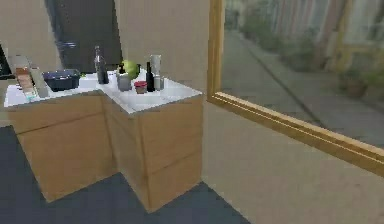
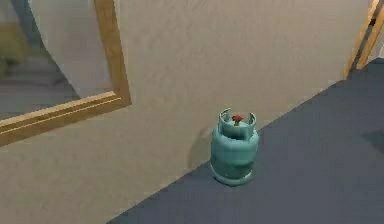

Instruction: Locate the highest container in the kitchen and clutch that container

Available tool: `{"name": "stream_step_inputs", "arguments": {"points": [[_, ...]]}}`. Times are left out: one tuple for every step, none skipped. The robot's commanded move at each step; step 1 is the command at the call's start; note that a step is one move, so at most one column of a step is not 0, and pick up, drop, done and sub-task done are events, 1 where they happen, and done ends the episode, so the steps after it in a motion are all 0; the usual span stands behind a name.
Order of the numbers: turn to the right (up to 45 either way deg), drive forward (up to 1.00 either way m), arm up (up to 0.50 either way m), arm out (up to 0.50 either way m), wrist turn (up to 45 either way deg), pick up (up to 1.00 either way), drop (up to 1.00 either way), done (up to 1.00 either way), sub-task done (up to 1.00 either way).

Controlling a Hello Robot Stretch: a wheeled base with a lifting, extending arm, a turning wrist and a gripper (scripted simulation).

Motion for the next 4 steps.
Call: {"name": "stream_step_inputs", "arguments": {"points": [[0.0,0.70,0.00,0.00,0.0,0.00,0.00,0.00,0.00],[-45.0,0.00,0.00,0.00,0.0,0.00,0.00,0.00,0.00],[-45.0,0.00,0.00,0.00,0.0,0.00,0.00,0.00,0.00],[-15.0,0.00,0.00,0.00,0.0,0.00,0.00,0.00,0.00]]}}
